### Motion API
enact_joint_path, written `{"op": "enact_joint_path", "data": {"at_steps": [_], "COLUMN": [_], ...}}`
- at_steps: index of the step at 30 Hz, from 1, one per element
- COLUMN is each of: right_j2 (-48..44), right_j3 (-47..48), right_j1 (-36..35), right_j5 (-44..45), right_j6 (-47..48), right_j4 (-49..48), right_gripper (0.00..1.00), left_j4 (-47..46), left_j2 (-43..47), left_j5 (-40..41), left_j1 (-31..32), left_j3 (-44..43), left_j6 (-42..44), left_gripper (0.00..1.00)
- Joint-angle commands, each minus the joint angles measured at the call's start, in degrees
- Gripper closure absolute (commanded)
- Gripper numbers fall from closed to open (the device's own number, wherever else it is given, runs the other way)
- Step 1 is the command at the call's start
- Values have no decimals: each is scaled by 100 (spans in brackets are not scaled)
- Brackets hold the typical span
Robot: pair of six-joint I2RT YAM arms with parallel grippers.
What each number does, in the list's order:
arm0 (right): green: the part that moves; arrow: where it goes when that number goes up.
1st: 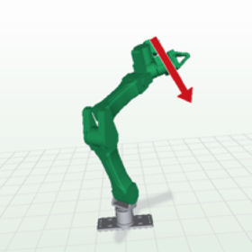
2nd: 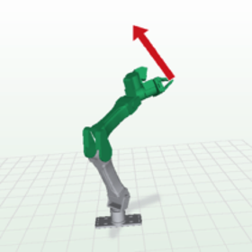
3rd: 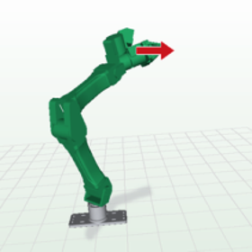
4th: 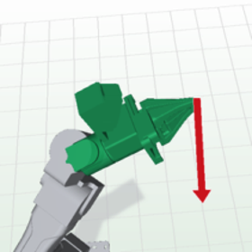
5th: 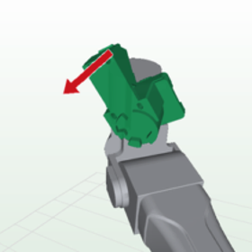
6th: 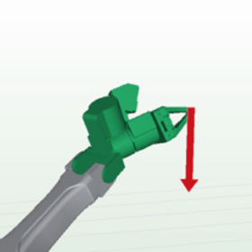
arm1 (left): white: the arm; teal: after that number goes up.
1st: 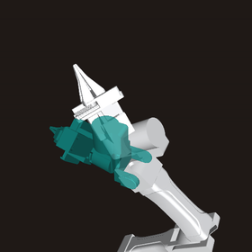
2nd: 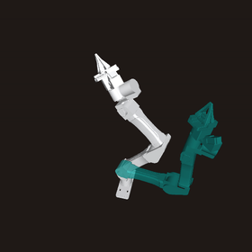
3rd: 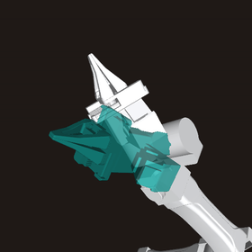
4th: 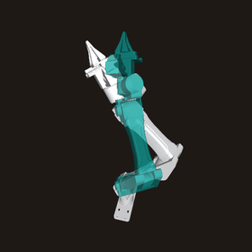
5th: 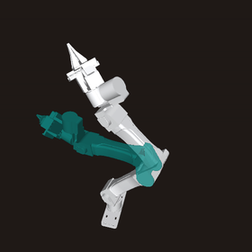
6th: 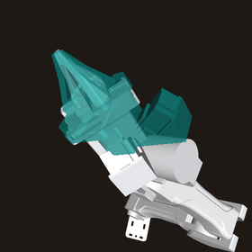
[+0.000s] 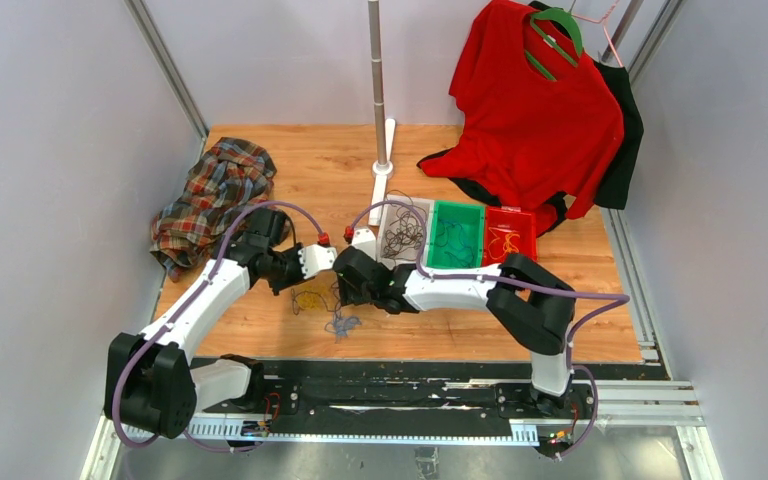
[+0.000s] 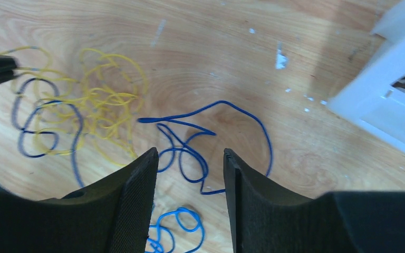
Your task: Untangle the cables
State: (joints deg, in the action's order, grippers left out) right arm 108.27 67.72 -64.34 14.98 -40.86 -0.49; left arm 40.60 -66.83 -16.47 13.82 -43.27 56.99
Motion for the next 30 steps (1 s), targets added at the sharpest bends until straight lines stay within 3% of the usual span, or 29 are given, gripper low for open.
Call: {"op": "enact_joint_path", "data": {"at_steps": [1, 9, 17, 30], "right_j2": [156, 53, -227, -2668], "right_j3": [174, -223, -374, -1351], "right_j1": [-13, 102, 187, 616], "right_j5": [619, 812, 698, 1115], "right_j6": [53, -23, 87, 910], "right_j4": [494, 477, 376, 49], "right_gripper": [52, 60, 99, 99], "left_j4": [74, 122, 147, -101], "left_j2": [90, 87, 95, 258], "left_j5": [-163, -95, -99, 715], "left_j1": [-20, -20, -25, -20], "left_j3": [9, -13, -83, 115], "left_j6": [23, 113, 97, 524], "left_gripper": [99, 99, 99, 99]}}
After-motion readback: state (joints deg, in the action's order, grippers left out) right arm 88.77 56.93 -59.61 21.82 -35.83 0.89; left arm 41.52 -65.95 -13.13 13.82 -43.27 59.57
